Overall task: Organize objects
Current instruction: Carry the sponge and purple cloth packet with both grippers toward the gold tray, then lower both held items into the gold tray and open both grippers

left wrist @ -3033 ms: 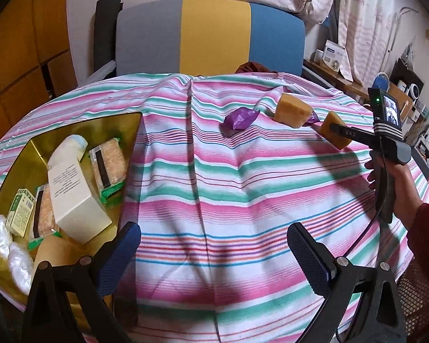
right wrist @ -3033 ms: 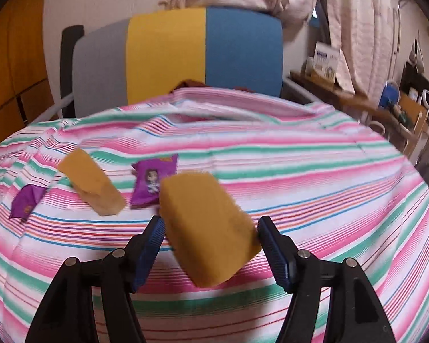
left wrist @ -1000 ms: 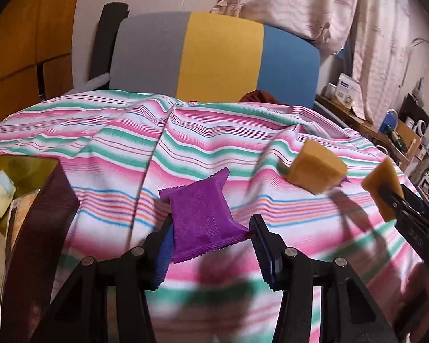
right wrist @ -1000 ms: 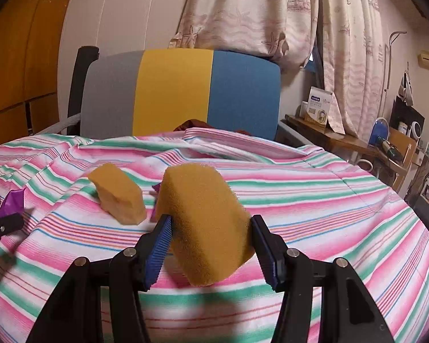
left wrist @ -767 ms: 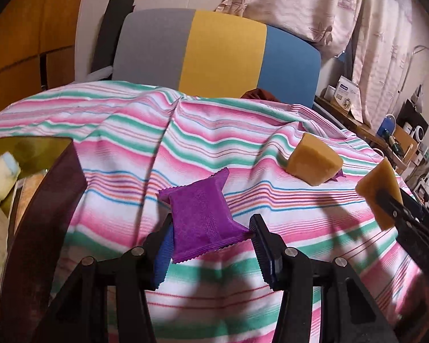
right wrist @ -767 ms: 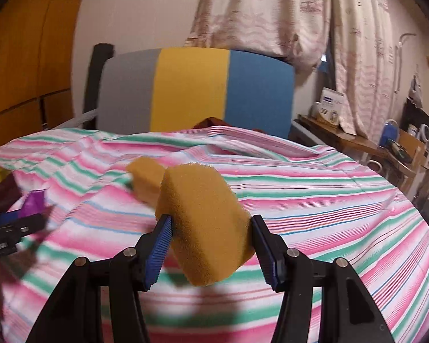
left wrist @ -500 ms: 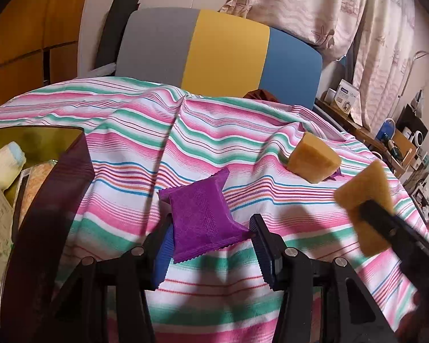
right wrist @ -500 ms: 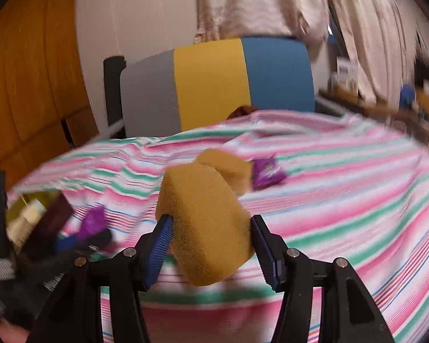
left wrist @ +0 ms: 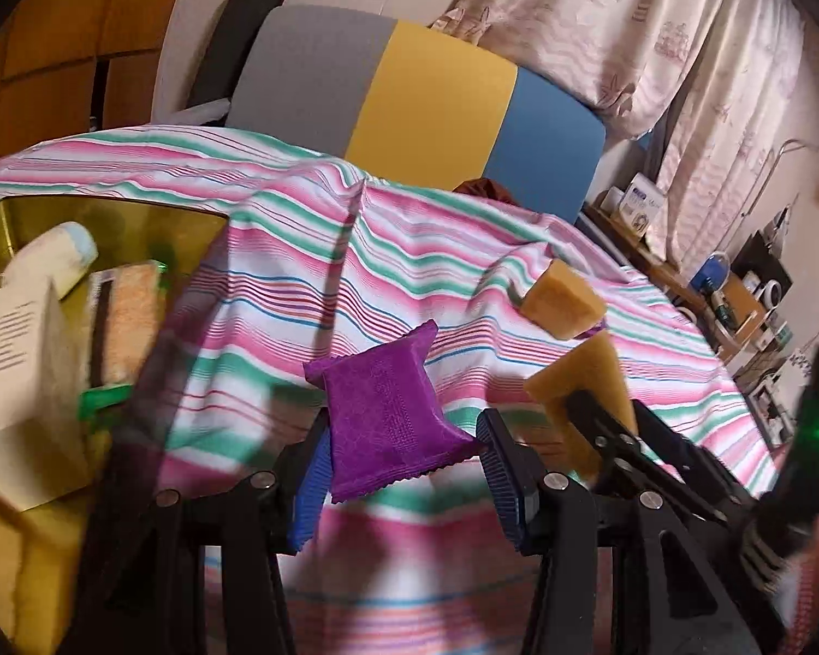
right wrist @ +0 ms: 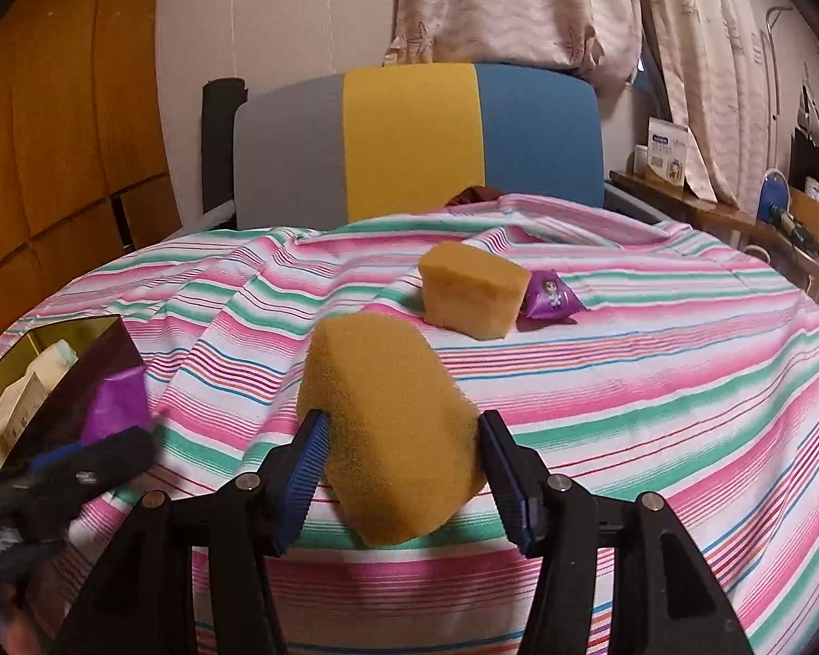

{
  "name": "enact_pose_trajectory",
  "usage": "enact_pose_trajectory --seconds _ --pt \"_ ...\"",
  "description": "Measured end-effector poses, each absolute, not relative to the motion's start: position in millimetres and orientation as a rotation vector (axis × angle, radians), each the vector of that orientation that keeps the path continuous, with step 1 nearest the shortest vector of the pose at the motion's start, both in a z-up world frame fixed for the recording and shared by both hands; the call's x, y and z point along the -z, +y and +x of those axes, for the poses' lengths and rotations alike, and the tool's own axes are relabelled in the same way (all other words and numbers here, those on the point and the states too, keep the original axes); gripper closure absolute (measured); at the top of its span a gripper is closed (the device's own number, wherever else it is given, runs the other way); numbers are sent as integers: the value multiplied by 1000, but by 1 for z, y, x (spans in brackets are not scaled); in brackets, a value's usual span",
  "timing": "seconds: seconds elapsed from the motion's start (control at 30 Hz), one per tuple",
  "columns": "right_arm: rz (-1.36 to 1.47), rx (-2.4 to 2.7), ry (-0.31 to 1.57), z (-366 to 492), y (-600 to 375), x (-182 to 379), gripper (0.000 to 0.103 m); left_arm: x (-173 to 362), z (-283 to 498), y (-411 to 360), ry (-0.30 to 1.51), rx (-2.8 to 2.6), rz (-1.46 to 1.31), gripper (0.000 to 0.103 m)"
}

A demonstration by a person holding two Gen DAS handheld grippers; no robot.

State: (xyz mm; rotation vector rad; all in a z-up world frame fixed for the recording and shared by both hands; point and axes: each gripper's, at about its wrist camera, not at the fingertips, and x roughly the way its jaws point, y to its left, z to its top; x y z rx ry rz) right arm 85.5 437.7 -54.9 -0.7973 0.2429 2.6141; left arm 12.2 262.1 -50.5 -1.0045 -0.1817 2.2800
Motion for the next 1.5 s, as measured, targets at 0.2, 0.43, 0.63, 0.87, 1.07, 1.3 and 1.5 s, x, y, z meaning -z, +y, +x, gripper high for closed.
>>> enact_pose_trajectory --seconds 0.2,0.43,0.63,0.87,1.07,1.3,1.5 --pt "-806 -2638 142 82 421 53 46 26 18 221 -168 -2322 -935 51" --pt "-828 -2666 88 79 408 53 46 15 0 168 -213 -2399 -939 51" --pt "-821 -2691 141 86 403 49 46 10 -34 121 -269 -2468 -976 51" --pt "-781 -2744 277 94 382 39 46 14 -90 69 -306 -2594 -1060 51" --pt "-755 -2843 322 92 340 25 46 28 -127 50 -306 -2614 -1171 51" --pt "-766 -2947 410 92 306 12 46 53 -151 40 -412 -2505 -1366 50" --pt "-786 -3025 428 95 276 4 46 59 -152 35 -471 -2485 -1406 45"
